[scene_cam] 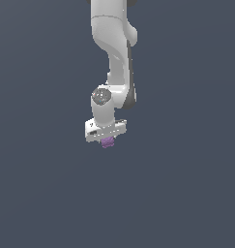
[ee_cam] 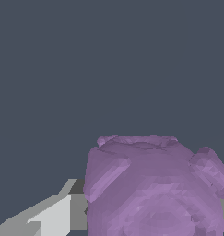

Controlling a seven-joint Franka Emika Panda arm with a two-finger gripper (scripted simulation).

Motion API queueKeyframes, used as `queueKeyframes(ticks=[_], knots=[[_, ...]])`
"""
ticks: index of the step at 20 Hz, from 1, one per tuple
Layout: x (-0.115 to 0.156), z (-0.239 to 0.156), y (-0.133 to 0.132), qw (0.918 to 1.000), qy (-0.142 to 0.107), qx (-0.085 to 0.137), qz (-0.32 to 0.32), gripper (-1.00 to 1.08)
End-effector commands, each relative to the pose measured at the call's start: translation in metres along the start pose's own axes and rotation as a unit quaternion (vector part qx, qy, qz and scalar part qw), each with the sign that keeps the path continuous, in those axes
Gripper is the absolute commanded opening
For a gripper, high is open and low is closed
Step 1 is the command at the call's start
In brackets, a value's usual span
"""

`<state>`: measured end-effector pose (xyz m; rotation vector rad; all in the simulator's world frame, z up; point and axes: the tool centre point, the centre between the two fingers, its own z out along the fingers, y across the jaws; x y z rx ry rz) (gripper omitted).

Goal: Pick up the object and move it to a goal position.

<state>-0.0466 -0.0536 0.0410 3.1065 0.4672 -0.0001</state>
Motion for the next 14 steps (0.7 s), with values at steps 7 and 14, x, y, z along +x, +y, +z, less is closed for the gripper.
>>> queueKeyframes(ticks=[7, 14], knots=[[0.011, -0.024, 0.003, 1.0000, 0.000, 0.000, 0.000, -1.00], [0.034, -0.071, 0.007, 1.0000, 0.000, 0.000, 0.000, -1.00]])
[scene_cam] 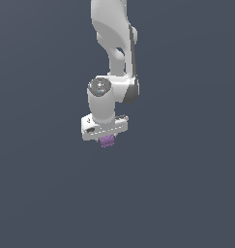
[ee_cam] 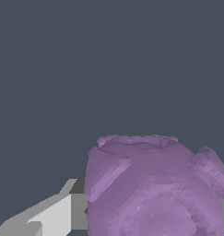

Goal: Pick up the object and move it to a goal position.

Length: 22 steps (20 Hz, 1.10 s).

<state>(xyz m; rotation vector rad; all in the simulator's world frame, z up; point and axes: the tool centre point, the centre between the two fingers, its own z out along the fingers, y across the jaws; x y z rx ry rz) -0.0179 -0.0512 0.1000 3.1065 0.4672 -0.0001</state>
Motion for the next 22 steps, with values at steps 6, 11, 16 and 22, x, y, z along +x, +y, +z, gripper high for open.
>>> queueKeyframes(ticks=[6, 11, 16, 22], knots=[[0.031, -0.065, 0.007, 1.0000, 0.000, 0.000, 0.000, -1.00], [0.053, -0.106, 0.012, 1.0000, 0.000, 0.000, 0.000, -1.00], [0.068, -0.134, 0.015, 1.0000, 0.000, 0.000, 0.000, -1.00], [0.080, -0.153, 0.018, 1.0000, 0.000, 0.000, 0.000, -1.00]])
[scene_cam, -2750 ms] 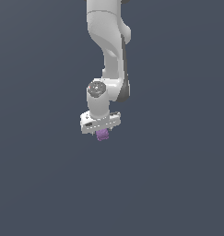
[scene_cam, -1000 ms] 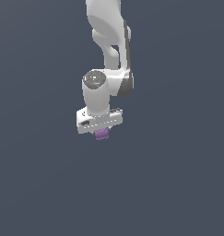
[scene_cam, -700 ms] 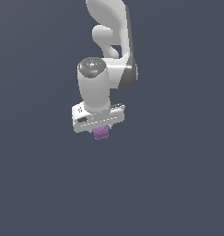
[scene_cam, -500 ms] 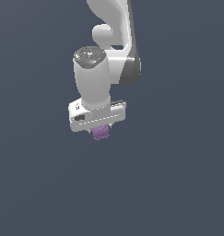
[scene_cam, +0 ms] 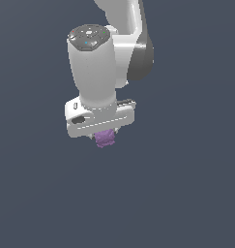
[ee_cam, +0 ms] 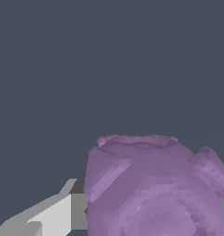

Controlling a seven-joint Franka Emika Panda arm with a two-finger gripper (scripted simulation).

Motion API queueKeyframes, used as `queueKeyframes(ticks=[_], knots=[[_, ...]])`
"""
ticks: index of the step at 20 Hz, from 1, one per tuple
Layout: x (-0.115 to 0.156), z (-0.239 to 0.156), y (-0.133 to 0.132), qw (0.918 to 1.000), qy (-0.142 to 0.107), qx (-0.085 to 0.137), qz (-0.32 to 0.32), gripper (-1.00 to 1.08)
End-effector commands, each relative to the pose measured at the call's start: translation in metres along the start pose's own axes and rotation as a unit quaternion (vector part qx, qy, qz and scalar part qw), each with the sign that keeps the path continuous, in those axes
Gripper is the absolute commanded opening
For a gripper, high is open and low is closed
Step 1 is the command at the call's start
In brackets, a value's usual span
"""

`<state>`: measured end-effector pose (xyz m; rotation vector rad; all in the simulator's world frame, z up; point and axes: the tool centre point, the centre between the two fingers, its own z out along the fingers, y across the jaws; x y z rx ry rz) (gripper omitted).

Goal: Pick up the object and move it to a goal position.

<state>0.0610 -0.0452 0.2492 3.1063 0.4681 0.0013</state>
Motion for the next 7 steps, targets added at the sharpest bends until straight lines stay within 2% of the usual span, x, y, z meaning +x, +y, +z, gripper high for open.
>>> queueKeyframes(ticks=[1, 7], knots=[[0.0036, -0.0060, 0.0009, 1.0000, 0.000, 0.000, 0.000, -1.00], [0.0067, -0.0100, 0.0018, 1.0000, 0.000, 0.000, 0.000, -1.00]])
